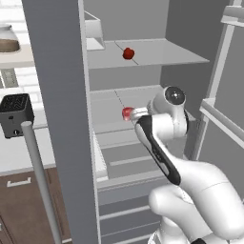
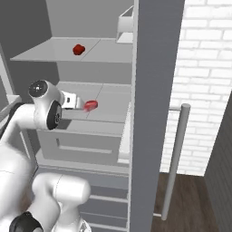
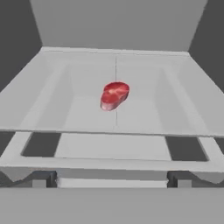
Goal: Place one bell pepper and one steak in each tupperware on the nearby counter, to pack two identical lunches.
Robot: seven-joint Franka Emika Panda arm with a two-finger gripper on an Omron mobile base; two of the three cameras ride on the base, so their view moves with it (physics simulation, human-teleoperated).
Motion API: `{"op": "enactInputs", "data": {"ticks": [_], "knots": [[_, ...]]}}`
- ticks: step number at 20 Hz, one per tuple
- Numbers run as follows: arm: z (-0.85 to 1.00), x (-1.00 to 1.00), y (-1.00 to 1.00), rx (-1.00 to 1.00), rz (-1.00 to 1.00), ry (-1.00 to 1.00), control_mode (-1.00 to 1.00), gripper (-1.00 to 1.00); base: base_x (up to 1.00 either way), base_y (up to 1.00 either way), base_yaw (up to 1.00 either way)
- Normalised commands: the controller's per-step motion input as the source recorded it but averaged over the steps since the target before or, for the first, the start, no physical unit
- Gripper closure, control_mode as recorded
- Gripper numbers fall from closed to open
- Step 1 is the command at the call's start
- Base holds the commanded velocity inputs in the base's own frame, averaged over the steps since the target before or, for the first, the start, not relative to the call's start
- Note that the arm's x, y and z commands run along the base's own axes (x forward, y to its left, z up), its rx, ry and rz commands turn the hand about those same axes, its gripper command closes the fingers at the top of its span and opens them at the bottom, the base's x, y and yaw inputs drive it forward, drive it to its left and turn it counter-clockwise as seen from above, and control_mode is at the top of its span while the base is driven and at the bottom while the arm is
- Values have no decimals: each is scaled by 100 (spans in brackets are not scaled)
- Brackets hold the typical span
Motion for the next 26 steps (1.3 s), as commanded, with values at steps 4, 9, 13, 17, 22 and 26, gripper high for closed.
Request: {"op": "enactInputs", "data": {"ticks": [4, 9, 13, 17, 22, 26], "knots": [[-3, 76, 0, 12, -10, 36, -100, -100, 0, 0, 0], [-57, 38, 0, 0, 0, 36, -100, -100, 0, 0, 0], [-74, 29, 0, 0, 0, 6, -100, -100, 0, 0, 0], [-33, 16, 0, 0, 0, 0, -100, -100, 0, 0, 0], [-8, 39, 0, 0, 0, 0, -100, -100, 0, 0, 0], [-10, 66, 0, 0, 0, 0, -100, -100, 0, 0, 0]]}}
